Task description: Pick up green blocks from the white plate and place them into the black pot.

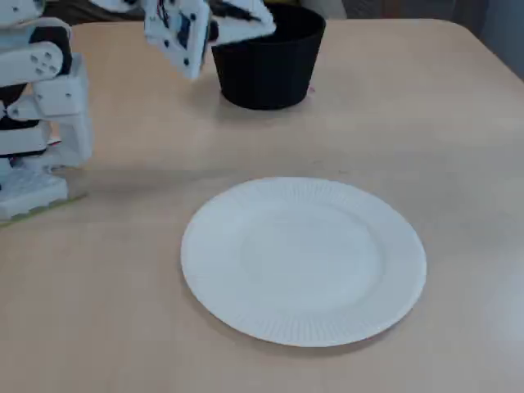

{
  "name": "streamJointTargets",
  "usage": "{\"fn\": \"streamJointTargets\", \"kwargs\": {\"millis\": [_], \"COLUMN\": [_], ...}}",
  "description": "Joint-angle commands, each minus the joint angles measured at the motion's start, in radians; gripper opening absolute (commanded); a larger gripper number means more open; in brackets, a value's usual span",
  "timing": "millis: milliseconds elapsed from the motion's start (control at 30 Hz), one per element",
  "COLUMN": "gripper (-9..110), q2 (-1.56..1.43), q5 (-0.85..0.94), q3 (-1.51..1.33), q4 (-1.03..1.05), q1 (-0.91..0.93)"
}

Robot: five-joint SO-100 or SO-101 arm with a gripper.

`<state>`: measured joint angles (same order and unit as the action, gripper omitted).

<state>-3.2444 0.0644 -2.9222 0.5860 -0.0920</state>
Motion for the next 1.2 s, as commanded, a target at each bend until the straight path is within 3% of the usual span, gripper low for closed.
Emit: {"fn": "streamJointTargets", "kwargs": {"millis": [0,300,1167], "gripper": [-2,-2,-2], "q2": [-0.008,-0.008,-0.008], "q5": [0.008,0.031,0.04], "q3": [-0.057,-0.141,-0.164], "q4": [0.063,0.199,0.126], "q1": [0.009,0.035,0.023]}}
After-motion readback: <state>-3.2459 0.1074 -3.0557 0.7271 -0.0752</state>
